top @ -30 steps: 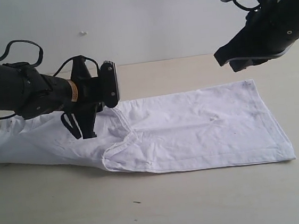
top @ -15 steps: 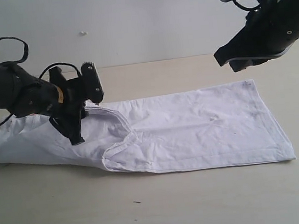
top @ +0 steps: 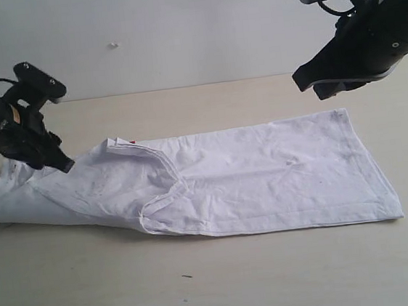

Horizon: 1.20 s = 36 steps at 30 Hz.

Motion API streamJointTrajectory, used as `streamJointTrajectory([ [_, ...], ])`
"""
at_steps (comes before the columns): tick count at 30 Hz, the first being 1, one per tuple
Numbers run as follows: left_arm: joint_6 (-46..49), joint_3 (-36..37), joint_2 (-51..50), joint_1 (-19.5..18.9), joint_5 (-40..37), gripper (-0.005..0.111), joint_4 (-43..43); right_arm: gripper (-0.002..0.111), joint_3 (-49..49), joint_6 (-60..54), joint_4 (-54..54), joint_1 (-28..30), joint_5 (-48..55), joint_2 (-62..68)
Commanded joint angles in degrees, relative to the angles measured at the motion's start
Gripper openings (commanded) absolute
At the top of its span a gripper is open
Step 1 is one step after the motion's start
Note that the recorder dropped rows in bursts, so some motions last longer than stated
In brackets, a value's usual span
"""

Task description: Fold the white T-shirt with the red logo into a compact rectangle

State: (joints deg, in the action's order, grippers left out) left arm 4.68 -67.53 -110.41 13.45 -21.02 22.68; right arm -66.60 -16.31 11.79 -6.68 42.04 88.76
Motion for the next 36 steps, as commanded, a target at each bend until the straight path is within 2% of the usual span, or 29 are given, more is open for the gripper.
streamJointTrajectory([
  [1,4.83,0.07,-3.06,-1.58,-5.68,0.046,-8.07,0.000,-0.05,-0.11,0.23,0.06,0.15,-0.58],
  [8,3.92,0.07,-3.98,-2.23,3.22,0.046,-11.20,0.000,-0.05,-0.11,0.23,0.06,0.15,-0.58],
  [16,4.28,0.07,-5.12,-4.14,-1.62,0.045,-11.91,0.000,-0.05,-0.11,1.06,0.06,0.15,-0.58],
  [18,4.58,0.07,-5.12,-4.14,-2.90,0.036,-11.91,0.000,-0.05,-0.32,1.31,0.06,0.15,-0.58],
  [21,6.26,0.07,-5.12,-4.14,-6.73,0.003,-12.07,0.000,-0.05,-0.52,1.31,0.06,0.15,-0.58],
  [22,6.99,0.07,-5.12,-4.14,-8.13,0.000,-12.07,0.000,-0.05,-0.52,1.31,0.06,0.15,-0.58],
  [30,11.08,0.07,-3.15,-4.14,-15.19,0.000,-13.02,0.000,-0.05,-0.45,1.42,0.06,0.25,-0.58],
  [36,12.36,0.07,1.00,-4.14,-16.32,0.000,-13.81,0.000,-0.05,-0.45,1.52,0.06,0.24,-0.58],
])
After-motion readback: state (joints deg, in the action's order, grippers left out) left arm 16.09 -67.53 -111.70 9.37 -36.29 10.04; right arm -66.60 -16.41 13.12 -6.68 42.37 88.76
